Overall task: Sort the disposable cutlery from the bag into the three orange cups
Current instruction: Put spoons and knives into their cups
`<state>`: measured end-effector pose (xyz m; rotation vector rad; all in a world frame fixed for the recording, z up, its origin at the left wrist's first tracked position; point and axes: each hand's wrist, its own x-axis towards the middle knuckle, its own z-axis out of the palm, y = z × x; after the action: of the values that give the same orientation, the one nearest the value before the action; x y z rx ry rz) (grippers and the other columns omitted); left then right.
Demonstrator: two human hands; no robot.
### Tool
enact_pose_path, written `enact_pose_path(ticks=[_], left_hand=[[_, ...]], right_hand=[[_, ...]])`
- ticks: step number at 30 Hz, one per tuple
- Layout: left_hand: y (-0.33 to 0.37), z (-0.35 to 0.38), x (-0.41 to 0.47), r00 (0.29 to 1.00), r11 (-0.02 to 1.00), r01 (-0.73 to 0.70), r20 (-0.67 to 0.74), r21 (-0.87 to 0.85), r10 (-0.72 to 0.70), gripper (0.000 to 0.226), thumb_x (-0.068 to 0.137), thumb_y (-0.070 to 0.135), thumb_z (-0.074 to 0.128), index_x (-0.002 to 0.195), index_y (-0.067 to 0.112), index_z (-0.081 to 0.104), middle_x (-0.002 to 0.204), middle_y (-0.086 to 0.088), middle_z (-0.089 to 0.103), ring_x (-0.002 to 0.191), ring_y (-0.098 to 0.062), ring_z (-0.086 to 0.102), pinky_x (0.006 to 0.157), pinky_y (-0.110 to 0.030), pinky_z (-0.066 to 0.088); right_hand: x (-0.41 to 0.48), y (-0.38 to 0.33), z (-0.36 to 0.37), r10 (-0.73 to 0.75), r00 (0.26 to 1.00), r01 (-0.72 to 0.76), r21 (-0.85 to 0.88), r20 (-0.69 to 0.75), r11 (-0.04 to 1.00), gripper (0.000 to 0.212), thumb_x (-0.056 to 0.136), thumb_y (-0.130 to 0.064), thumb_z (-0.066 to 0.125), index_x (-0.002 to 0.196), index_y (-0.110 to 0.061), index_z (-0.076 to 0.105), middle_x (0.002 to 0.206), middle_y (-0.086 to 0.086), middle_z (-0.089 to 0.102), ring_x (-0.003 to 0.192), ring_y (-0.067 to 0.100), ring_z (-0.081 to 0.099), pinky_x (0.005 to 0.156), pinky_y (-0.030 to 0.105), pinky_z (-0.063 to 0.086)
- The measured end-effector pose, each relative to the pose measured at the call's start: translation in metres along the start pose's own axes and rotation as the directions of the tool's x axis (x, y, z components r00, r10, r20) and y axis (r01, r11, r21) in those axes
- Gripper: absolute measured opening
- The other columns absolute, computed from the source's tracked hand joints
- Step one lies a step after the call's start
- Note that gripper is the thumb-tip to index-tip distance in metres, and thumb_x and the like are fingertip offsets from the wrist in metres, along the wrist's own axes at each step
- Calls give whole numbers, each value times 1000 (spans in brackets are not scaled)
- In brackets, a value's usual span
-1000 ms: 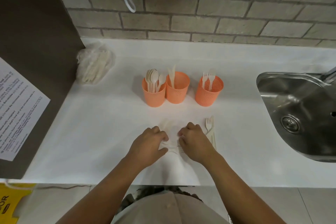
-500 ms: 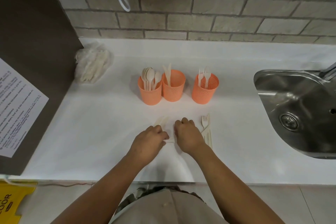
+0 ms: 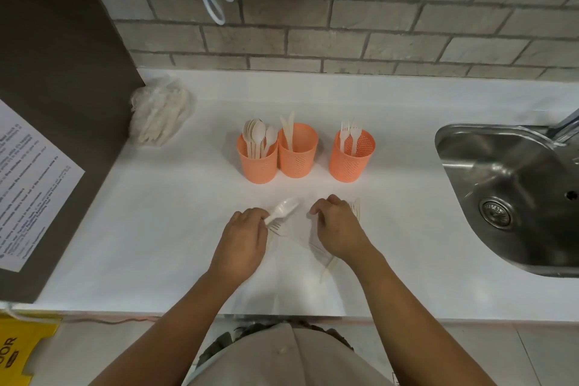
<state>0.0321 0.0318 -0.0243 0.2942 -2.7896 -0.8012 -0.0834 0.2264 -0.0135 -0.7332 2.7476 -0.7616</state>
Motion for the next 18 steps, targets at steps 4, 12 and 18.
enact_pose_path(ticks=[4, 12, 18], left_hand=[[18, -14, 5, 956, 892, 293, 101, -344, -275, 25, 110, 21, 41, 113, 12, 64, 108, 2, 68, 101, -15, 62, 89, -28, 46], [27, -17, 7, 902, 756, 432, 243, -491, -357, 35, 111, 23, 38, 106, 28, 72, 88, 11, 65, 83, -7, 61, 77, -20, 45], [26, -17, 11, 821, 507, 555, 337, -660, -460, 33, 110, 23, 40, 112, 28, 72, 75, 4, 57, 66, -15, 49, 66, -33, 44]], right_hand=[[-9, -21, 13, -44, 984, 56, -68, 170, 996, 31, 94, -24, 56, 120, -14, 68, 112, 8, 59, 105, 30, 55, 91, 44, 52], [-9, -30, 32, 45, 988, -25, -135, 147, 991, 16, 97, -5, 52, 113, -4, 57, 115, 14, 57, 105, 31, 57, 81, 33, 44], [-5, -30, 27, 125, 991, -131, 130, 53, 983, 13, 98, -2, 52, 110, -4, 57, 106, 11, 59, 94, 26, 58, 75, 26, 38]])
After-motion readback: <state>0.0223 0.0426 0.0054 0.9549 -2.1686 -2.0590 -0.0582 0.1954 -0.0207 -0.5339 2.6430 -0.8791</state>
